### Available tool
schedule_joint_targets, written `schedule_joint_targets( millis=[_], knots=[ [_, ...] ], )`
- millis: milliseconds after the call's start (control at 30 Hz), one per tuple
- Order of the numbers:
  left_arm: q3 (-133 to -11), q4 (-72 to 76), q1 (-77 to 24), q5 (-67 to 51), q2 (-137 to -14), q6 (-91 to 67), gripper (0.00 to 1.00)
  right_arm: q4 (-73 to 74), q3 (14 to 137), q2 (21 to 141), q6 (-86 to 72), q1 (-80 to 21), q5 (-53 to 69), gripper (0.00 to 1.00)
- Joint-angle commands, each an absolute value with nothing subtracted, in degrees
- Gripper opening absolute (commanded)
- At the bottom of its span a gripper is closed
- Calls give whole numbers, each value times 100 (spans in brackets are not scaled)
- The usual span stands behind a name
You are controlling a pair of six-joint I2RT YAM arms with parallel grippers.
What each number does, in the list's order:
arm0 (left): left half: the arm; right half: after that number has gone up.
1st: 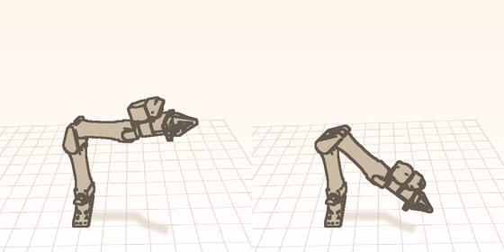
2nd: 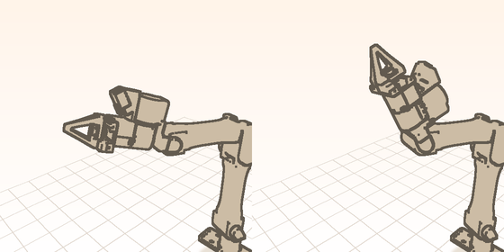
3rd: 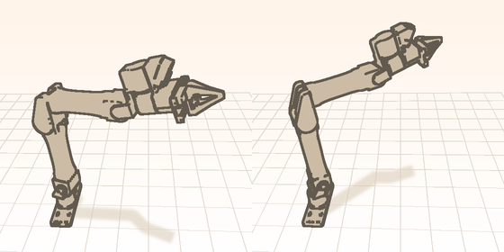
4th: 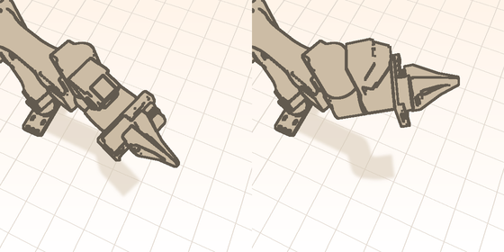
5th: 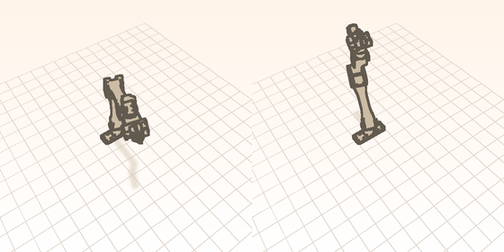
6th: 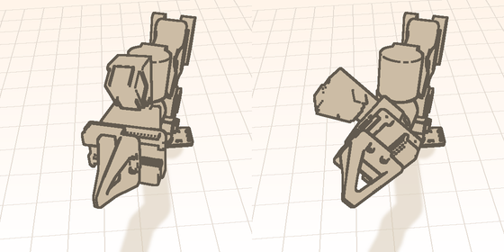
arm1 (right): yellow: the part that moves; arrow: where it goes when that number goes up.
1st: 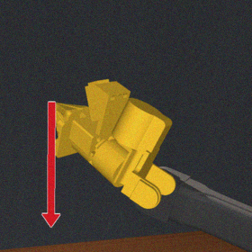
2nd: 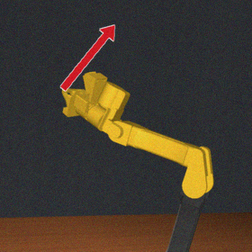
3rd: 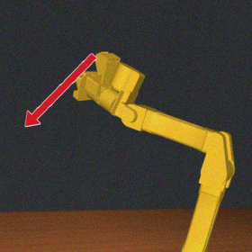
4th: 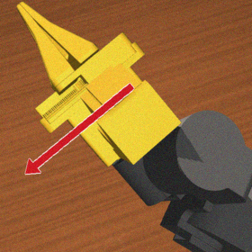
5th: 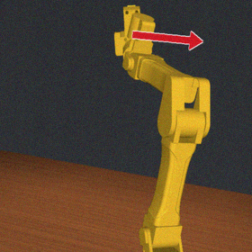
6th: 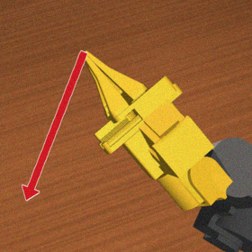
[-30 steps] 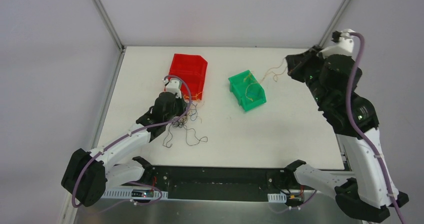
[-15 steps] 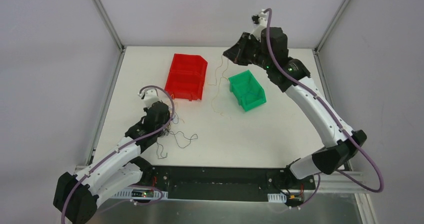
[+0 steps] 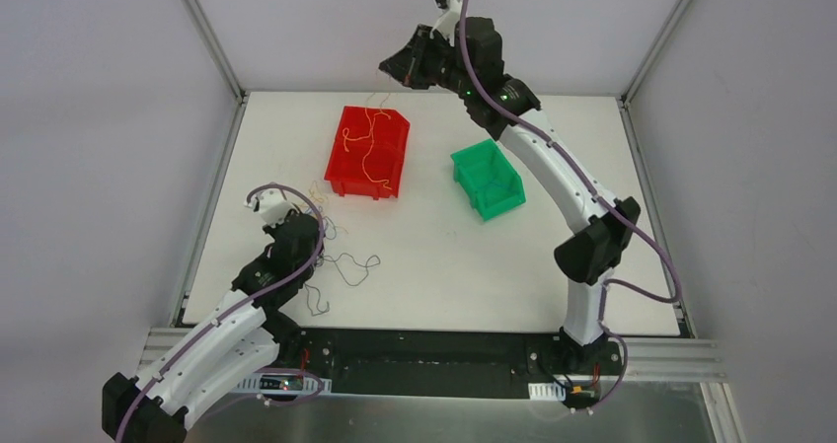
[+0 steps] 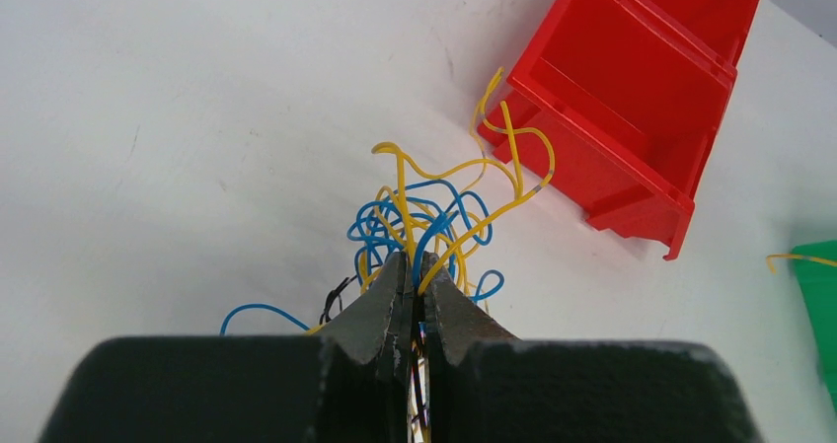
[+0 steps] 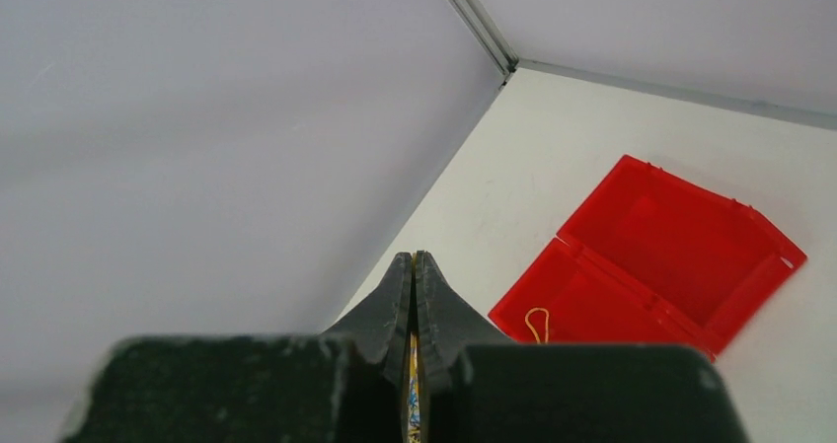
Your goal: Untangle the cables
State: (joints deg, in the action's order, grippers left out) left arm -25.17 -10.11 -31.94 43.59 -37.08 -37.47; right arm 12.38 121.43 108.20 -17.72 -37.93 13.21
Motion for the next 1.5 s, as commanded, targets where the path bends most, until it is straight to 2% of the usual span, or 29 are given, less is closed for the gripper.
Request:
schedule_joint_targets(
  millis=[0,133,433,700,1067,1467],
  knots=[
    [-2437,-1047,-3234,4623,-3538,-3935,0,706,12986,11392,-1916,-3840,1538,0],
    [-2434,-1063,-3234,4616,-3480,-3963,0,411,13325,11879,-1951,-3850,1564,0],
    [-2474,-1065,-3242,4454,-3485,-4012,0,-230,13173,12369,-1695,-3846,1540,0],
    [-2452,-1068,-3240,4483,-3428,-4032,0,-1139,11384,11988,-1608,-3864,1314,0],
    [-2461,-1075,-3239,4544,-3421,-4018,0,-1184,10416,11937,-956,-3935,1220,0],
    [-2470,-1079,-3237,4531,-3441,-4025,0,-737,10787,12930,-524,-4299,897,0]
  ],
)
